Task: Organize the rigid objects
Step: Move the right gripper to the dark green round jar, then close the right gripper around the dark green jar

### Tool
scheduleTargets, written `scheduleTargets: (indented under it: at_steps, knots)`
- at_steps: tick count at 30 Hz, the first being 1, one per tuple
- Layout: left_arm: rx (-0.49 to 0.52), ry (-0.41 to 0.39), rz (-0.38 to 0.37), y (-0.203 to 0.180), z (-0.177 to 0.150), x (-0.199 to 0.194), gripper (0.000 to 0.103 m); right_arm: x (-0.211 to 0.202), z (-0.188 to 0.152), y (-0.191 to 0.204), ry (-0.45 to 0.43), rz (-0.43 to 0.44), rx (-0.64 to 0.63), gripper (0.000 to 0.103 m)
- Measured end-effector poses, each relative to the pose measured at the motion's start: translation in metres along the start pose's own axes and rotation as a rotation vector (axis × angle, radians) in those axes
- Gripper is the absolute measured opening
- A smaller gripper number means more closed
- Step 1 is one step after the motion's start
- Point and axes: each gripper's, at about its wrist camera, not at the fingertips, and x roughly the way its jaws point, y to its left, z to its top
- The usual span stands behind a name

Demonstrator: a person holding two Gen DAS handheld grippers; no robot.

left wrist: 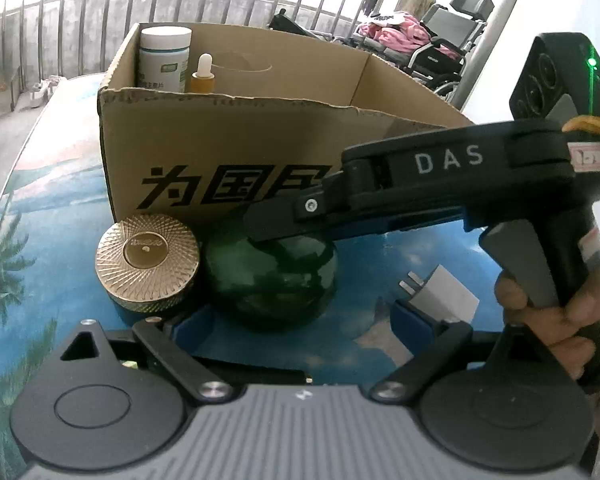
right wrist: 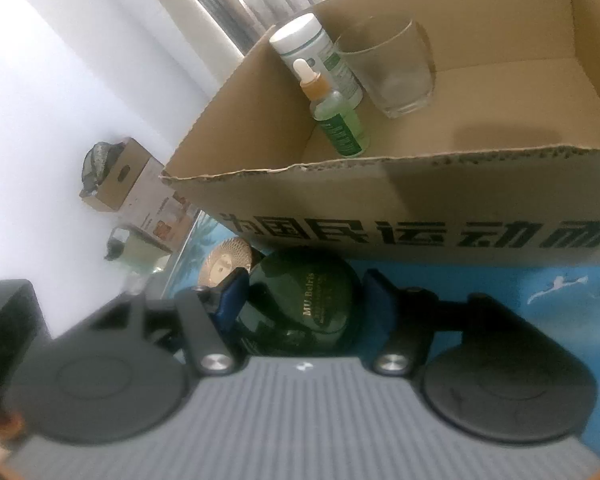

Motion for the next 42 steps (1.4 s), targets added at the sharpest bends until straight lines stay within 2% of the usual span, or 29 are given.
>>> scheduleTargets:
  at_steps: [8, 21, 25, 29, 32, 37, 42]
  knots:
    - [0.031, 0.01, 0.026, -0.013, 0.007, 0.007, 0.096, -0.005, -0.001, -0.004, 0.015, 0.015, -0.009, 0.063]
    - [0.117, 0.018, -0.079, -0.039, 0.017, 0.027, 0.094, -0.033, -0.007, -0.033, -0.017, -0.042, 0.052, 0.065]
    - [0.163, -0.009, -0.035, -0.042, 0.018, 0.022, 0.093, -0.045, -0.006, -0.041, -0.042, -0.046, 0.078, 0.064]
    - [0.191, 0.004, 0.008, -0.045, 0.024, 0.028, 0.092, -0.047, -0.004, -0.042, -0.04, -0.048, 0.074, 0.065]
    - [0.188, 0.023, 0.016, -0.043, 0.026, 0.035, 0.084, -0.042, -0.004, -0.042, -0.019, -0.049, 0.074, 0.066]
    - [0.184, 0.044, 0.013, -0.041, 0.026, 0.044, 0.084, -0.032, -0.006, -0.042, 0.012, -0.029, 0.07, 0.072]
    - [0.186, 0.048, 0.018, -0.042, 0.027, 0.049, 0.08, -0.026, -0.006, -0.044, 0.025, -0.007, 0.078, 0.074]
